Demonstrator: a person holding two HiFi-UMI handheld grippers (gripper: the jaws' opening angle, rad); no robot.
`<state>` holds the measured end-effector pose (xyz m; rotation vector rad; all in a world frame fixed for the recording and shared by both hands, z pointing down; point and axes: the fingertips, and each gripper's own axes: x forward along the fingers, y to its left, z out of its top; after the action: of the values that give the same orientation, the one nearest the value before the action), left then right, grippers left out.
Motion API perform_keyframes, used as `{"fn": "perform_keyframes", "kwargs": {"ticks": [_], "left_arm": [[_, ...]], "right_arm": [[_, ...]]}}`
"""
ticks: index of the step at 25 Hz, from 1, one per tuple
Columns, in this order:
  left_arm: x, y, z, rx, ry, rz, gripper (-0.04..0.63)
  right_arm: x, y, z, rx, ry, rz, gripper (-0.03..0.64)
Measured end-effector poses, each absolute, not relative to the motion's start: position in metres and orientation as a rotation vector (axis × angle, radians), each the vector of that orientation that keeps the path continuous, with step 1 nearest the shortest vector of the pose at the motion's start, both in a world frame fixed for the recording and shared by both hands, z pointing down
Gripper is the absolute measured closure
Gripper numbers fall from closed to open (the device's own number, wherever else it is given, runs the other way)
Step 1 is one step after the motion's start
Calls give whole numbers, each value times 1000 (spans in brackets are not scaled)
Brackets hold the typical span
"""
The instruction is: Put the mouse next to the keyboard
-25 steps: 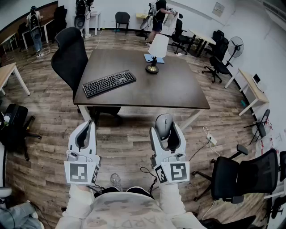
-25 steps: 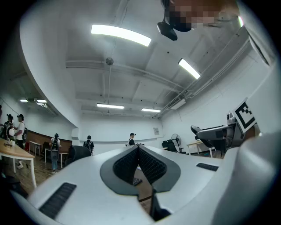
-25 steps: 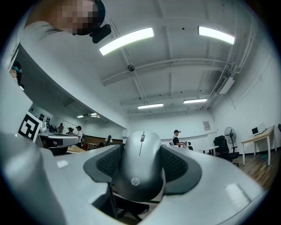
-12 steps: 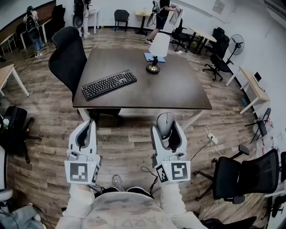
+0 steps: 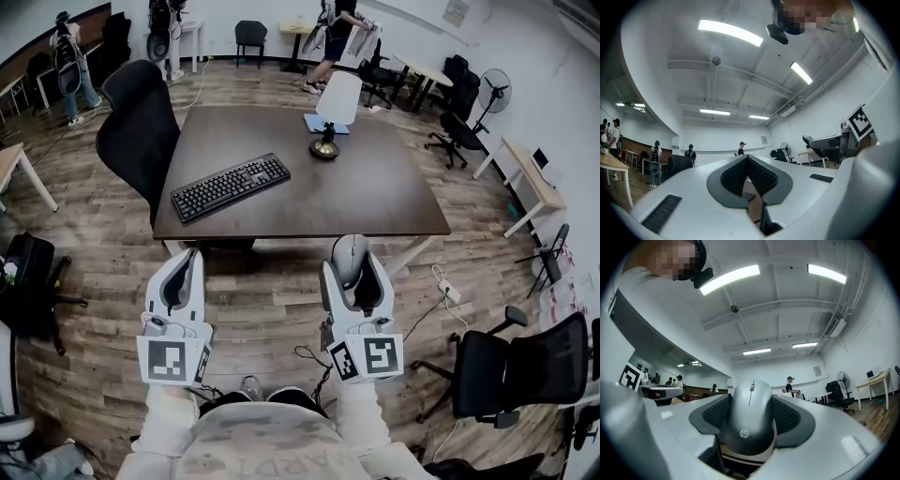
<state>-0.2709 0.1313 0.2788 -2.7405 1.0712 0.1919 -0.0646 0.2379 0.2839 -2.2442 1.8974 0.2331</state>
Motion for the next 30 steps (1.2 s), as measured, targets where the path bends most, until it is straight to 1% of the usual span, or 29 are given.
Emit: {"fn": "perform_keyframes", "kwargs": {"ticks": [16, 30], "left_arm": [[-263, 83, 281, -2759, 1079, 230, 589], [-205, 7, 275, -2721, 1135, 233, 589]], "right_arm": [[-53, 196, 282, -2279, 1894, 249, 314], [11, 111, 278, -2225, 1920, 244, 314]]}}
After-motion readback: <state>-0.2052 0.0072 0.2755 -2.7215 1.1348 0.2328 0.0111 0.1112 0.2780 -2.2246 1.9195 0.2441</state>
